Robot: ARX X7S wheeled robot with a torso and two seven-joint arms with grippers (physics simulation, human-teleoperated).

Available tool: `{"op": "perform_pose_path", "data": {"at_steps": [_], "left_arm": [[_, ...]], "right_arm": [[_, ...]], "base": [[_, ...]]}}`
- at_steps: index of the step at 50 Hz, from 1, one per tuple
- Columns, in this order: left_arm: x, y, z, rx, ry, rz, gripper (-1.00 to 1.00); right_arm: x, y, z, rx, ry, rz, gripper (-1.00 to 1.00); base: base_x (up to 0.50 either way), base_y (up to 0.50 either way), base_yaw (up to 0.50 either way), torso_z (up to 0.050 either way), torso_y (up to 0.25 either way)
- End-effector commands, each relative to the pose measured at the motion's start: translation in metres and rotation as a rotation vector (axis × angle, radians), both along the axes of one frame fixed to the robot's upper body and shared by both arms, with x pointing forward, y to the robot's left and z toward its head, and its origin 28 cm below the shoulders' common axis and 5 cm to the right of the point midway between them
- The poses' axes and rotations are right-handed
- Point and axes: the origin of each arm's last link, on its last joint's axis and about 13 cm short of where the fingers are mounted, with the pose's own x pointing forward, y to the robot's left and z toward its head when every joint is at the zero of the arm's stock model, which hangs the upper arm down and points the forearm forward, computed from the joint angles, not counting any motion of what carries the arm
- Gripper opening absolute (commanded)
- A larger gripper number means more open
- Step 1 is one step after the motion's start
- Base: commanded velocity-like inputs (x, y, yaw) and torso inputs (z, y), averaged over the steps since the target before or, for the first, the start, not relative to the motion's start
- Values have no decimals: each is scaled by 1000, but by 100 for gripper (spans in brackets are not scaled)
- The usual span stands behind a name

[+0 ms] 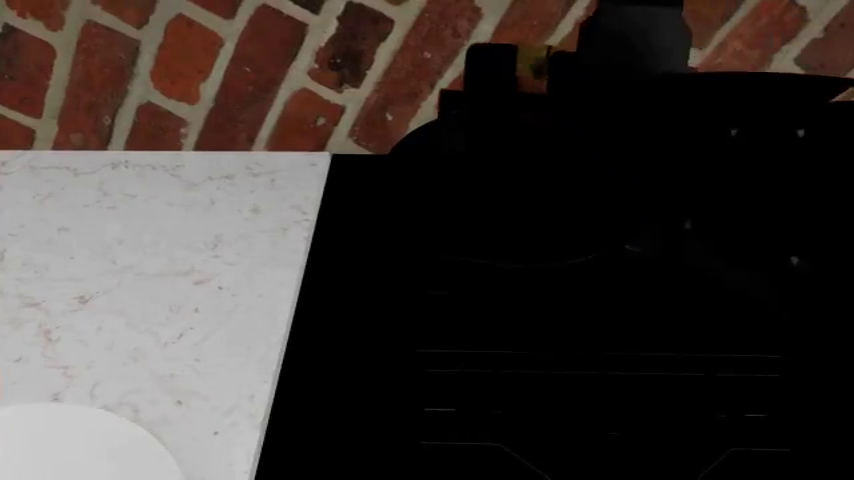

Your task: Pick the apple from the plate and place it in the pan.

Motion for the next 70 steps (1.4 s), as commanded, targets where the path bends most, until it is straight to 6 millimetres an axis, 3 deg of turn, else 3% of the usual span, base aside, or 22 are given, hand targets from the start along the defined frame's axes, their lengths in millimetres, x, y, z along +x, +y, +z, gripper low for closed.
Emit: {"op": "perform_pose_path", "data": {"at_steps": [1,15,62,63,70], "left_arm": [[1,0,0,6,2,1,100],[2,0,2,1,6,5,100],[1,0,1,-12,8,10,100],[1,0,2,-18,5,10,100],[1,0,1,-21,0,9,100]], "right_arm": [[26,4,-6,-46,60,-4,-100],[42,9,-17,-78,132,-13,-100],[41,13,-47,-87,247,24,-100],[40,13,-48,-105,258,26,100],[41,14,-38,-88,223,31,100]], "base": [[0,0,0,0,0],[0,0,0,0,1],[0,0,0,0,0],[0,0,0,0,0],[0,0,0,0,0]]}}
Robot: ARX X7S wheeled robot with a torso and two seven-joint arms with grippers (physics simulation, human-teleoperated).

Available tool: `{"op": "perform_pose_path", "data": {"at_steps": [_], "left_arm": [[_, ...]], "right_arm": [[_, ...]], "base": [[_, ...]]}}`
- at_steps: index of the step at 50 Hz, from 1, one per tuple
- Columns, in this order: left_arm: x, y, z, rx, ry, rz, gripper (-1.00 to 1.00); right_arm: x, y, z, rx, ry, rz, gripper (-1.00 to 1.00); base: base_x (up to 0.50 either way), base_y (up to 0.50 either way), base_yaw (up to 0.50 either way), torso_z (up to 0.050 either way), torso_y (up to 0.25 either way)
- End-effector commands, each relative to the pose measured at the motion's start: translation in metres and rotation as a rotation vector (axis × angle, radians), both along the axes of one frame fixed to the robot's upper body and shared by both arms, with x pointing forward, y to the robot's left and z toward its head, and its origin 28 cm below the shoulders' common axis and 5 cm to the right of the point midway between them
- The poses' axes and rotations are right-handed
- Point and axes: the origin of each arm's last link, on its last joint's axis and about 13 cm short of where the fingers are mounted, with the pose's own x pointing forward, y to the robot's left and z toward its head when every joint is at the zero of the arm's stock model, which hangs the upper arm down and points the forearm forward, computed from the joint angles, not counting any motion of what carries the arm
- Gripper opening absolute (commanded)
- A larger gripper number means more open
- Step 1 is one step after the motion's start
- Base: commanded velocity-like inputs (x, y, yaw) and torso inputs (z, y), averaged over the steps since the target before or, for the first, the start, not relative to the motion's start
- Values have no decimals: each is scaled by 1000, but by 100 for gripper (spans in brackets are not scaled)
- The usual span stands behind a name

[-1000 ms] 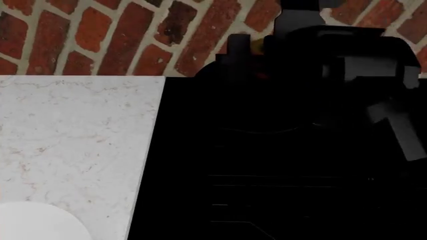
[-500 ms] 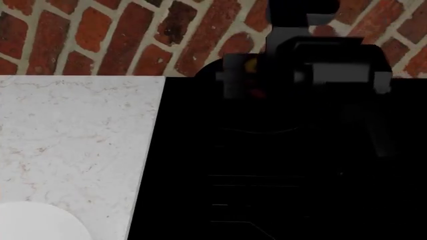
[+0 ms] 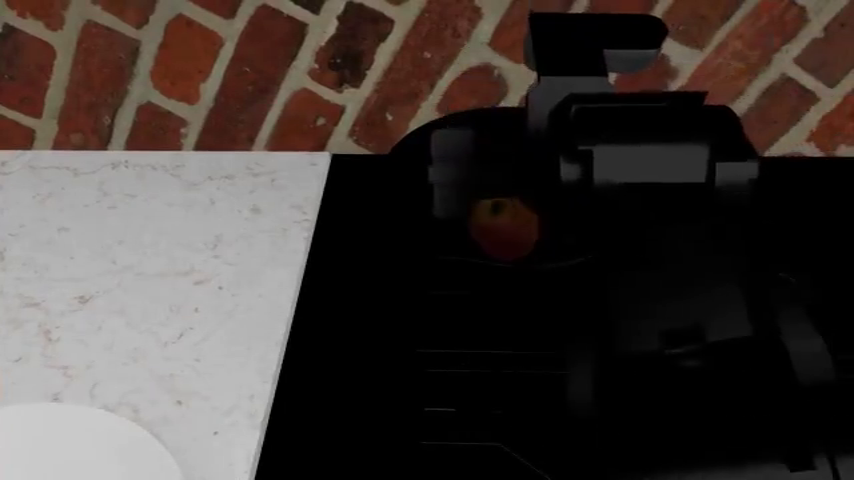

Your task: Pick the apple from the plate and place it in the pan.

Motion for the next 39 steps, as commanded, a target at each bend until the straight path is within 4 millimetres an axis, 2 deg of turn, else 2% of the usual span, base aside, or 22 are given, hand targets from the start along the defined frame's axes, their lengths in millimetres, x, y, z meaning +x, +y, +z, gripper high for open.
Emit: {"op": "perform_pose_path", "data": {"at_steps": [1,4,7,12,16,21,23,26,29,31,33,39], "left_arm": [[-1,0,0,-7,-7,0,100],[-1,0,0,-6,-5,1,100],[-1,0,-1,-4,-6,0,100],[-1,0,-1,-3,-6,-6,100],[-2,0,-1,-4,-5,-6,100],[-2,0,-1,-5,-10,-6,100],[-2,0,-1,-7,-11,-6,100],[-3,0,-2,-6,-12,-5,100],[-3,0,-2,-8,-12,-6,100],[-3,0,-2,-6,-14,-8,100],[-2,0,-2,-6,-15,-9,100],[-3,0,-2,-4,-22,-12,100]], "right_arm": [[1,-1,7,-7,-22,5,100],[1,-2,16,-5,-45,4,100],[-1,-5,40,9,-119,-7,100],[-23,-10,60,-3,-170,-22,100],[-38,-12,69,-9,-197,-20,100],[-68,-16,83,-7,-273,-18,100],[-79,-17,85,1,-300,-1,100],[-99,-23,83,-51,-336,-82,100],[-128,-17,81,8,-378,52,100],[-148,-18,78,0,-419,70,100],[-172,-17,72,4,-465,94,100],[-221,-18,49,-15,-563,104,100]], "base": [[0,0,0,0,0],[0,0,0,0,0],[0,0,0,0,0],[0,0,0,0,0],[0,0,0,0,0],[0,0,0,0,0],[0,0,0,0,0],[0,0,0,0,0],[0,0,0,0,0],[0,0,0,0,0],[0,0,0,0,0],[0,0,0,0,0]]}}
